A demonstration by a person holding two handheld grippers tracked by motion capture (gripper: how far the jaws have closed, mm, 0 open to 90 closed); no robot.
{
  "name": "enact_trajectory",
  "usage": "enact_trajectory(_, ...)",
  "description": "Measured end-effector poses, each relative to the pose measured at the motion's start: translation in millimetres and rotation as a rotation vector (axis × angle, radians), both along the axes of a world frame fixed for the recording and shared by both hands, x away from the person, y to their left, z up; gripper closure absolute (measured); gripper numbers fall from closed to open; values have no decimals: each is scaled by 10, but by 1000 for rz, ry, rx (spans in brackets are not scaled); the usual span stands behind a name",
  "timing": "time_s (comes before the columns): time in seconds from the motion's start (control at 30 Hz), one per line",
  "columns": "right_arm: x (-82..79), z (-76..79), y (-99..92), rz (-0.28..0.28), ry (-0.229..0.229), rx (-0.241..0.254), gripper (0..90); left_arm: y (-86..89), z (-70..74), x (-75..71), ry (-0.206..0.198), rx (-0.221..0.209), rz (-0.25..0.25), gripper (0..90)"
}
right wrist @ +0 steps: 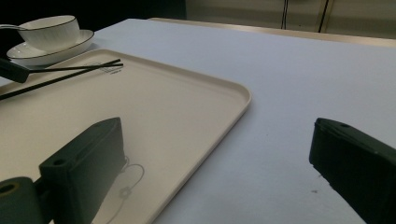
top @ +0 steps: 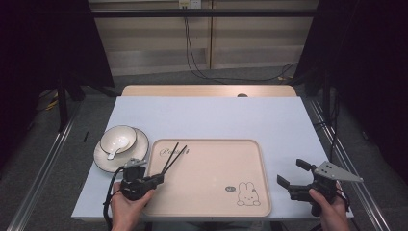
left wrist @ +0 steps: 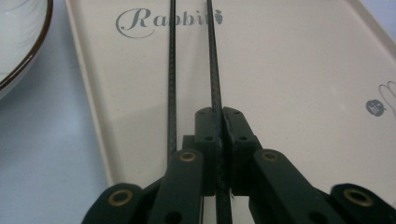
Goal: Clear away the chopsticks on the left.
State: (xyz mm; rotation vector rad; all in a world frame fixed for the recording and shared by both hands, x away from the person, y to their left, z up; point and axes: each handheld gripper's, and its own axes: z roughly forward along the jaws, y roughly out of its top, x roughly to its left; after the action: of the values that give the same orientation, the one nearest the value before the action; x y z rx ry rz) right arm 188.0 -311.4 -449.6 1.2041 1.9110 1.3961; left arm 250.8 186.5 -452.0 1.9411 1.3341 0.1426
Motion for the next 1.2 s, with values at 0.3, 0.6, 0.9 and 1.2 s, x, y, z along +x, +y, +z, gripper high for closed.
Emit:
enact_trajectory(0.3, -4, 4, 9, 8, -3, 2, 32, -42, -93, 25, 42, 36, -5, 856)
enact_trajectory(0.6, -7, 4, 24, 20, -33, -25, 30, -63, -131, 27, 52, 60, 3, 853)
enact_trajectory(0.9, -16, -2, 31, 21, -58, -28, 29, -53, -133, 35, 52, 60, -4, 842)
enact_trajectory(1.2, -20, -3, 30, 22, -56, -26, 29, -26, -133, 55, 56, 34, -14, 775)
